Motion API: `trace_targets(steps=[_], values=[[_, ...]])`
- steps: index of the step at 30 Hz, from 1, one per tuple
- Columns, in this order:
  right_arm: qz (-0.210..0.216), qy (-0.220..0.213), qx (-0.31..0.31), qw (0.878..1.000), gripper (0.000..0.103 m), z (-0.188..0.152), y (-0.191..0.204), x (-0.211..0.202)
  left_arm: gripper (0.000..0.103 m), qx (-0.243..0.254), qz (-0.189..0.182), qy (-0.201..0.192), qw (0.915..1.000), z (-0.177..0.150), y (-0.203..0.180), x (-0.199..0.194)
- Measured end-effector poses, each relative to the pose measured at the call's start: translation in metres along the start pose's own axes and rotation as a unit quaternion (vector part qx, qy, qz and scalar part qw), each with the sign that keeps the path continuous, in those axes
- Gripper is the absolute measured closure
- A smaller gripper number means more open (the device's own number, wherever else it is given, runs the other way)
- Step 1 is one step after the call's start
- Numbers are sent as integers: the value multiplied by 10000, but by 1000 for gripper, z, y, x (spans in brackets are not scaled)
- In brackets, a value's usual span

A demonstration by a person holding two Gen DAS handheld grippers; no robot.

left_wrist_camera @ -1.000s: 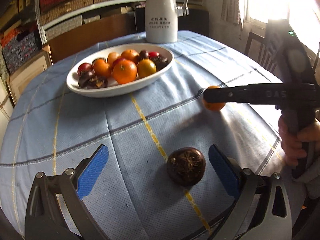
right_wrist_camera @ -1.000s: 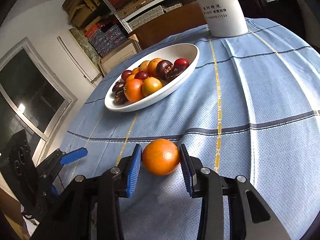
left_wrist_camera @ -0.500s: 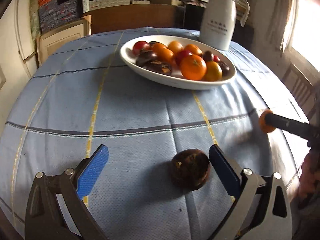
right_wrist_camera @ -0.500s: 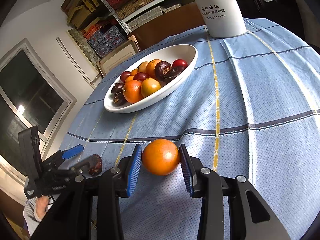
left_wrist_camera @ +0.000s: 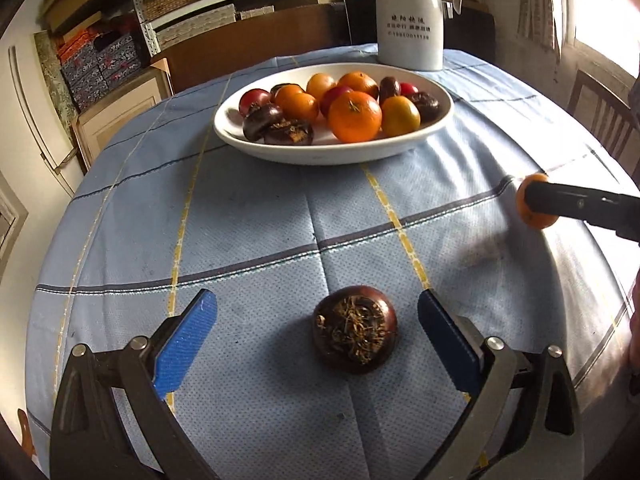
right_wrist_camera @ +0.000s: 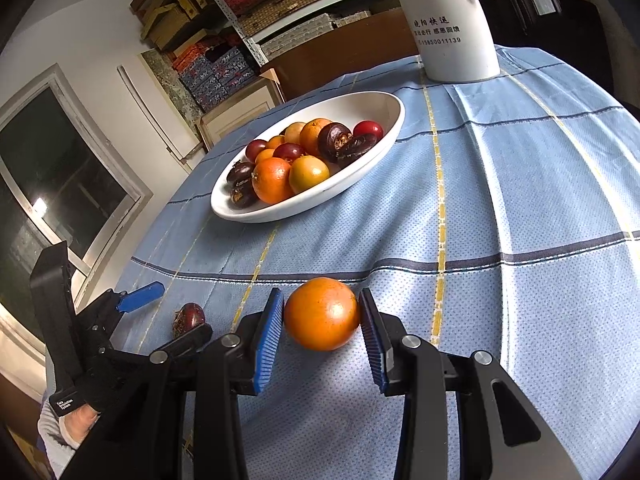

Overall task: Organize fruits
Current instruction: 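Grasp the last brown date with the left tool while the right tool holds the orange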

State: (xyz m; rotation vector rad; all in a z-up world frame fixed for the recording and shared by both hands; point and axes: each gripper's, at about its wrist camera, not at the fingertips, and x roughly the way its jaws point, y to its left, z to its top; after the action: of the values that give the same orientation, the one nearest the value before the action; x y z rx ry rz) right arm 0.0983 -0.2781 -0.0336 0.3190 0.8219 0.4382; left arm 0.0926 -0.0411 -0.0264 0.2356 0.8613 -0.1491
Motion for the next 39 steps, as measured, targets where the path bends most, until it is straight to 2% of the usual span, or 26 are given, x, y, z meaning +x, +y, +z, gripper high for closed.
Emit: trace_targets(steps=[12,17,18,21,27,31,36,39], values=[[-48,-40,-111,9999,62,0,5,-2,4,31,-31,-4,10000,-1,1,0],[-127,96,-112,9998,56,-1,4,3,6,95,-41,13,9999,0,-1,0],[-142,135,-109,9997,56,-1,4,5,8,96,-48,20,9999,0,-1,0],[-183,270,-87,9994,55,-2,3,10,24,86,-136,77,9998,0,-2,3],[-224,396,-155,9988,54,-3,6,16,31,74,-252,71,9996,-1,-2,3],[-254,428,-219,9985,53,-4,9,17,48,57,-549,87,9984,-2,-3,1],[-369,543,-507,9966,45,-4,19,20,53,44,-658,98,9978,-3,-3,1],[-539,700,-985,9912,44,-4,30,24,54,139,-576,78,9982,-3,-7,0]])
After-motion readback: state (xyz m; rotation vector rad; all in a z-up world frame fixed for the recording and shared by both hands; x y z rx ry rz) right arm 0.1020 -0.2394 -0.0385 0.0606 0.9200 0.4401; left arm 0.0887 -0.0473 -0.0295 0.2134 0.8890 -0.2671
